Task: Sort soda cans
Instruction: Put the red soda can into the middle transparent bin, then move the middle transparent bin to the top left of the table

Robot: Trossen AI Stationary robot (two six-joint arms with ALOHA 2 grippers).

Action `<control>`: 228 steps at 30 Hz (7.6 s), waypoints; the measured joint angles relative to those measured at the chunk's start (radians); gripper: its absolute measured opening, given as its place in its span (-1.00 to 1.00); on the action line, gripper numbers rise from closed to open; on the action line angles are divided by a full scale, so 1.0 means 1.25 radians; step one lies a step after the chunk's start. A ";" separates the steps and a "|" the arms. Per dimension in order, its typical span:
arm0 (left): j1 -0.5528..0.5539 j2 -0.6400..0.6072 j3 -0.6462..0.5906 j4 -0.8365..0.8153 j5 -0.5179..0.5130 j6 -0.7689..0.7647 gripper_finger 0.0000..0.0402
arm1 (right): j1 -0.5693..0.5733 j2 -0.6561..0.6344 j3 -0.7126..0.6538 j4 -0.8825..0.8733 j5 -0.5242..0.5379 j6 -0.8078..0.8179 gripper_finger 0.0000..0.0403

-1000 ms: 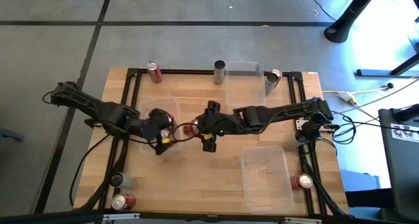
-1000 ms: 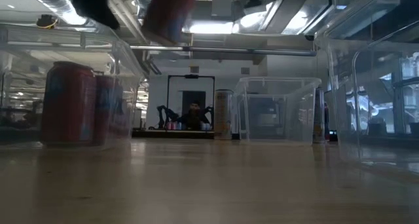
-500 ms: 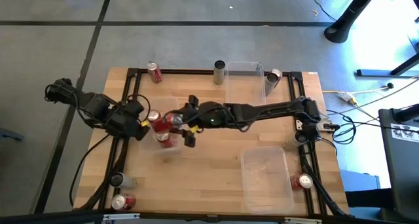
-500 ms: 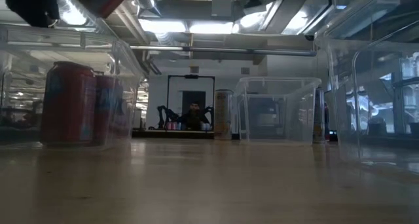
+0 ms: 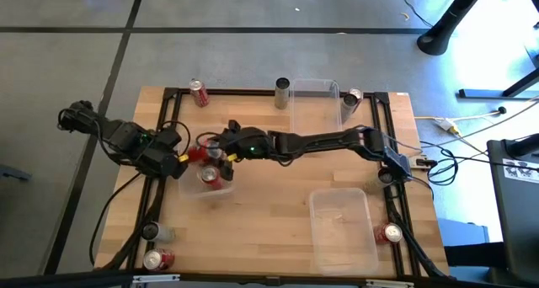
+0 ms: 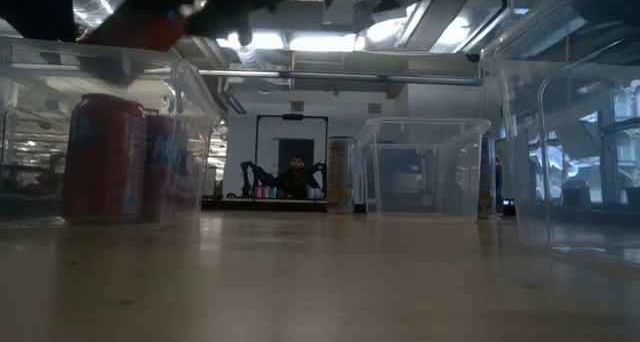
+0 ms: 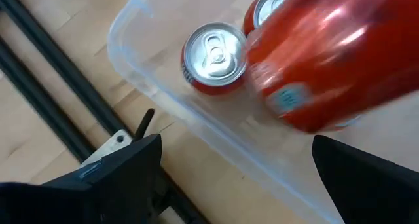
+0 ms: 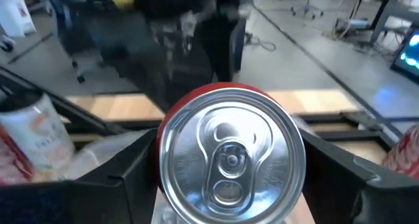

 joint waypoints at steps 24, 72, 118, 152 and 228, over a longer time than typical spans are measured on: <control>0.001 -0.005 -0.122 0.007 0.093 -0.027 0.91 | -0.011 0.069 0.000 -0.044 -0.040 -0.005 0.39; 0.000 -0.004 -0.123 0.032 0.074 0.001 0.91 | -0.011 0.099 0.078 -0.199 -0.018 -0.014 0.55; 0.161 0.212 -0.091 0.359 -0.135 0.271 0.91 | 0.095 -0.032 0.304 -1.066 0.428 0.056 -0.22; 0.047 0.181 0.017 0.262 -0.126 0.252 0.91 | 0.101 -0.031 0.301 -1.116 0.420 0.074 -0.22; 0.168 0.321 -0.047 0.419 -0.050 0.847 -0.80 | 0.246 -0.033 0.299 -1.194 0.365 0.183 -0.22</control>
